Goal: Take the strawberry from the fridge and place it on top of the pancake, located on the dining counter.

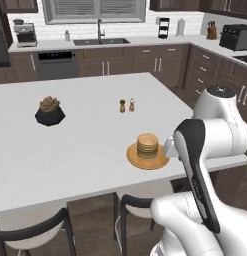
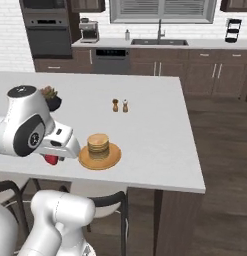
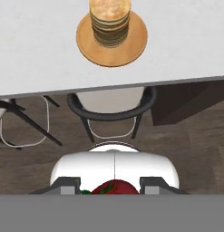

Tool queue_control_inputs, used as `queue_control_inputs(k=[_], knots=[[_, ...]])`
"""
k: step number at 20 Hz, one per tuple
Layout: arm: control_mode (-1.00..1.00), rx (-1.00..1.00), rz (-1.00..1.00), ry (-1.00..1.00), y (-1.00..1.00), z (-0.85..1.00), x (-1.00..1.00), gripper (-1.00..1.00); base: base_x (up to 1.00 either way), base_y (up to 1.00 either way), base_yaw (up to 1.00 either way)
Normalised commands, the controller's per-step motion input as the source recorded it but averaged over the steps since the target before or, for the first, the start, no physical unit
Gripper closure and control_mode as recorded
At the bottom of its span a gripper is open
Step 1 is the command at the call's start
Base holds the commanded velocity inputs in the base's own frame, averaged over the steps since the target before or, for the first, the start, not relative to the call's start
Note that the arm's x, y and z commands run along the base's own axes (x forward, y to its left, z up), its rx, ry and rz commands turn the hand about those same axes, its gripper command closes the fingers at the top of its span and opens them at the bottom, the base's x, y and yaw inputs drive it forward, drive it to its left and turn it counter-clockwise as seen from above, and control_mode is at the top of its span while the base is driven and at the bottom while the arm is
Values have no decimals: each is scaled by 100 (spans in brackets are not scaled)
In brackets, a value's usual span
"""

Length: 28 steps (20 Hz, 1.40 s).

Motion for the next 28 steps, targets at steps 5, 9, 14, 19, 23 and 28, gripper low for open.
queue_control_inputs(k=[5,9,14,19,23,28], knots=[[100,0,0,0,0,0,0,100,71,-13,10],[100,0,0,0,0,0,0,100,84,-16,1],[100,0,0,0,0,0,0,100,31,0,0],[100,0,0,0,0,0,0,100,48,0,0],[-100,0,0,-11,0,12,56,100,17,0,0],[-100,0,0,-8,0,14,96,100,0,0,0]])
